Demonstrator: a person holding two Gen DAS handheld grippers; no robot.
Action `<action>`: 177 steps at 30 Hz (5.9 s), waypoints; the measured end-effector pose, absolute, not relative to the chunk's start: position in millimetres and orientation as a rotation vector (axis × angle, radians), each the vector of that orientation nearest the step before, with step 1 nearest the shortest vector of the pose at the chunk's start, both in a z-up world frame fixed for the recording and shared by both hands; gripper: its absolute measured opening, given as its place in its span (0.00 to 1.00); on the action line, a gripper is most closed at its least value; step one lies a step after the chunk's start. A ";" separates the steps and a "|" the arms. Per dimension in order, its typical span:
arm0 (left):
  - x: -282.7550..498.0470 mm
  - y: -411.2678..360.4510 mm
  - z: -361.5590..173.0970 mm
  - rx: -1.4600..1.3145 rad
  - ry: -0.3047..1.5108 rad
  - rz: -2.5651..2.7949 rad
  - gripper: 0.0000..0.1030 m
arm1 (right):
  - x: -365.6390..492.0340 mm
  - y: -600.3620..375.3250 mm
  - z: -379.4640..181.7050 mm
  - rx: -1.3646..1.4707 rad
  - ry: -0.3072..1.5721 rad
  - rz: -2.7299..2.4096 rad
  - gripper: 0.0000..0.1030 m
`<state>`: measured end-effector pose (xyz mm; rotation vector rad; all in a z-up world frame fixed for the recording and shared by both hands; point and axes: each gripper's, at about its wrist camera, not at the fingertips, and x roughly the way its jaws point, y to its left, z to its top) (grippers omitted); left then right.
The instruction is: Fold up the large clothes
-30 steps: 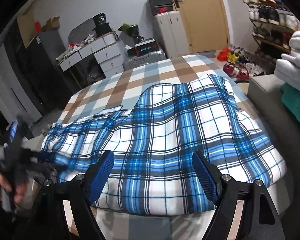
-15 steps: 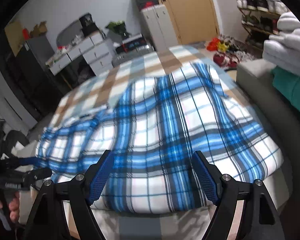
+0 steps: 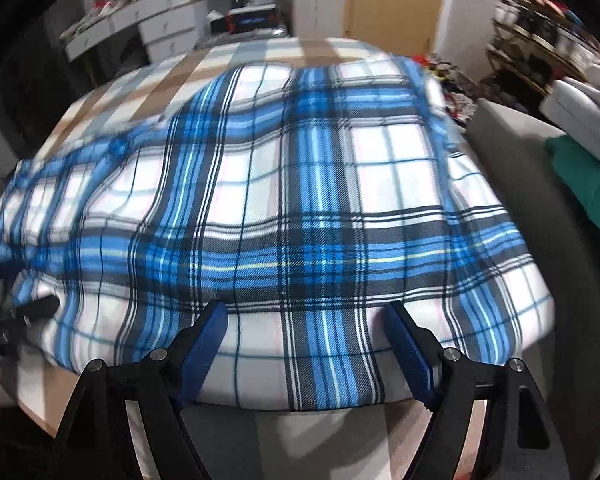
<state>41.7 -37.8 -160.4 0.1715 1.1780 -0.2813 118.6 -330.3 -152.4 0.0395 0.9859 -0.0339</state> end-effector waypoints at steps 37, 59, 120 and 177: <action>54.0 -34.1 -162.7 0.219 1.217 -0.285 0.99 | 256.5 -361.6 -125.3 -0.111 1.098 -0.026 0.74; 76.0 -76.9 -125.5 -0.006 1.070 -0.400 0.97 | 76.9 -452.2 -138.4 0.994 1.024 0.272 0.96; 55.8 -121.7 -98.1 -0.095 1.039 -0.605 0.99 | 100.7 -274.1 35.1 -0.335 0.521 0.204 0.02; 92.1 4.7 -114.6 -0.028 1.237 -0.446 0.19 | 103.6 -300.9 -182.4 0.870 1.182 0.599 0.52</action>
